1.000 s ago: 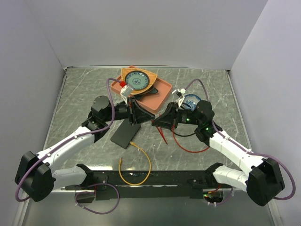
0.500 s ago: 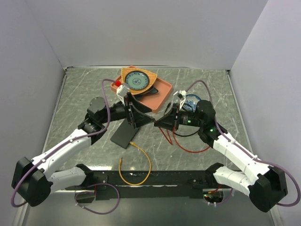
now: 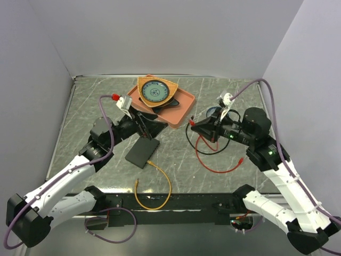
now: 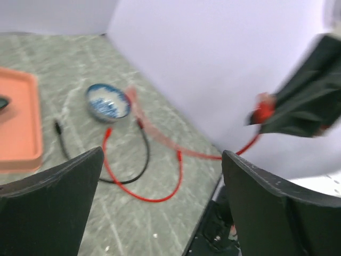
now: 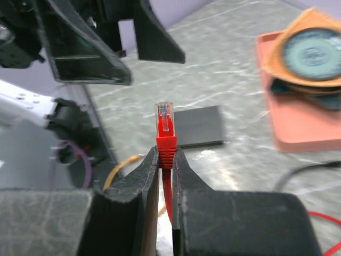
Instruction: Insert the plug into the switch port
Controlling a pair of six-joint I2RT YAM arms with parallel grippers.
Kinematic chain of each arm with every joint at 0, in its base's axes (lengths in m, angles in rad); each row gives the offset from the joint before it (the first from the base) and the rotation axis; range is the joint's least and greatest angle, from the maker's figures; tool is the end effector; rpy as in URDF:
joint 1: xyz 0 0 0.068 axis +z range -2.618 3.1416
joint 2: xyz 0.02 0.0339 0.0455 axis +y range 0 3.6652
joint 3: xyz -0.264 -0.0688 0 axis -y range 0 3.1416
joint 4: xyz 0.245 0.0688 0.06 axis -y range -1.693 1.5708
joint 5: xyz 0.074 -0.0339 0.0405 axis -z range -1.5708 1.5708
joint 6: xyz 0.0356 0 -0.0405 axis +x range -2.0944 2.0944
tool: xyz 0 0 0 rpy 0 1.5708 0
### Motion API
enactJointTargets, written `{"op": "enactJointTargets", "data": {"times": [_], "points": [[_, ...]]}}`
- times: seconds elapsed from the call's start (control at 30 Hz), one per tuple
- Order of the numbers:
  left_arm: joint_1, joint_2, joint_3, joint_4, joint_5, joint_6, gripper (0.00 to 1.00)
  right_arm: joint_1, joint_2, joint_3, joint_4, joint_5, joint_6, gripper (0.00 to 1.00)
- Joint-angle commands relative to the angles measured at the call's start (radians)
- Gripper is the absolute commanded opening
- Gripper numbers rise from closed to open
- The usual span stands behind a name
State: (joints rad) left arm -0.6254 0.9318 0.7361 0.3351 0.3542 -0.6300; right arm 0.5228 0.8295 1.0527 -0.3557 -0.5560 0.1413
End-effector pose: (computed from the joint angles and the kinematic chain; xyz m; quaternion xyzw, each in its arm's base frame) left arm 0.1719 -0.1393 0.3515 0.1315 0.6462 -0.5298 0.5333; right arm 0.1385 0.1015 0.4072 -0.3147 0.6761 0.4017 0.5315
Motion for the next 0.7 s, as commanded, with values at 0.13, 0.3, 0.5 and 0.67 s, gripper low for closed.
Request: {"op": "enactJointTargets", "data": {"times": [0.13,0.3,0.5,0.67], "points": [[0.001,0.123,0.104,-0.221,-0.225,0.058,0.96,-0.004,0.023,-0.054,-0.146,0.156,-0.118,0.00],[0.039,0.241,0.144,-0.316,-0.245,0.062,0.96,0.005,0.118,-0.232,0.007,0.124,-0.037,0.00],[0.170,0.303,0.100,-0.312,-0.186,0.040,0.96,0.141,0.341,-0.304,0.152,0.214,-0.026,0.00],[0.334,0.351,0.054,-0.332,-0.107,0.018,0.96,0.301,0.544,-0.191,0.109,0.381,-0.057,0.00]]}}
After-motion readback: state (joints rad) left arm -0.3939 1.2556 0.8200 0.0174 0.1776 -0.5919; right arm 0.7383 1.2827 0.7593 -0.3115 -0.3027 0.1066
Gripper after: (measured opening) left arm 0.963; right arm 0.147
